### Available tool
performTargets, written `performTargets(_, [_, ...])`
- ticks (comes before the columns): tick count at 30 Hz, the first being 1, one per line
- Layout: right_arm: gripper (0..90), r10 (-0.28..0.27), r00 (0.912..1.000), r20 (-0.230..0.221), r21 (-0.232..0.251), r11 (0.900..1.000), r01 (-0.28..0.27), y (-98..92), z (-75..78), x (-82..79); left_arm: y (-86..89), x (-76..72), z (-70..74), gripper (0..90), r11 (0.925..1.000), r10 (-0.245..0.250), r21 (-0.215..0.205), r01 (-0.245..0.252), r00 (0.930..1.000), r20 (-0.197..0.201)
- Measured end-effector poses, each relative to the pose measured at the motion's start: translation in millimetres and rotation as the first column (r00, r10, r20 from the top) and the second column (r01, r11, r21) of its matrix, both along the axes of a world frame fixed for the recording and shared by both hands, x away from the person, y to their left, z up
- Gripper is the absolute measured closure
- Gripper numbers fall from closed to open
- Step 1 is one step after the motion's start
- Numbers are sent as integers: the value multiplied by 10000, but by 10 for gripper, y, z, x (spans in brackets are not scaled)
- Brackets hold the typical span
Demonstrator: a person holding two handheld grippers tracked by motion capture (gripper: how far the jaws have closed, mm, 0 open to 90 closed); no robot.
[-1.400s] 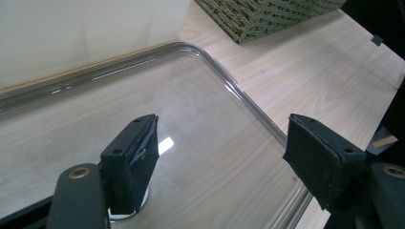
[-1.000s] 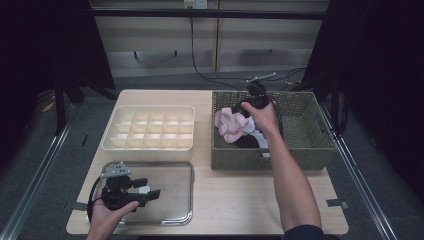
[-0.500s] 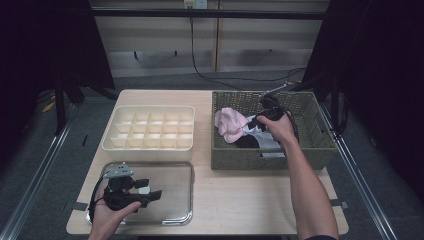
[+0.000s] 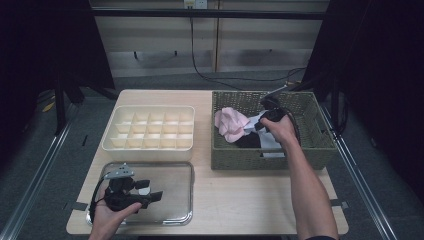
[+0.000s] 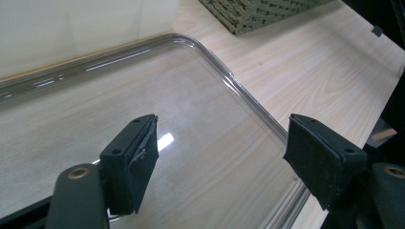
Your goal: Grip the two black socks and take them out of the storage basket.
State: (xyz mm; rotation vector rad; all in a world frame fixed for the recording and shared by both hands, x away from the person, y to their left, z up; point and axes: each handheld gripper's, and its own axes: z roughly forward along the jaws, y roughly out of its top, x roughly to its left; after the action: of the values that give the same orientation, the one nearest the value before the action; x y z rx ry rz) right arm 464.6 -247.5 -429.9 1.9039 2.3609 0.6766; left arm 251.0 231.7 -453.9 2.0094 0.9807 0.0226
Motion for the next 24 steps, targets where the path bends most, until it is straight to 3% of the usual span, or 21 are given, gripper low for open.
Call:
performTargets(5, [900,-729,9942,791,45,9973,728,-268,156,-56,18,10,14,266,9999,102,-63,-102,9999,66])
performTargets(12, [900,-1669,9723,1638,-14,9855,1694,-569,386,-56,11,16,6,265,10000,86,-20,-86,10000,41])
performTargets(14, [900,-1852,9678,1705,-126,9817,1901,-632,410,-43,14,16,2,265,10000,53,-12,-53,10000,27])
performTargets(17, [895,-1918,9681,1613,-351,9792,1998,-685,381,-51,22,14,7,265,9999,80,-64,-79,10000,34])
performTargets(21, [772,-2000,9654,1674,-67,9789,2040,-696,299,-99,21,14,14,266,9999,80,-91,-80,10000,28])
performTargets(24, [716,-1700,9710,1680,174,9854,1695,-606,271,-149,13,9,16,294,9998,-19,-186,19,10000,7])
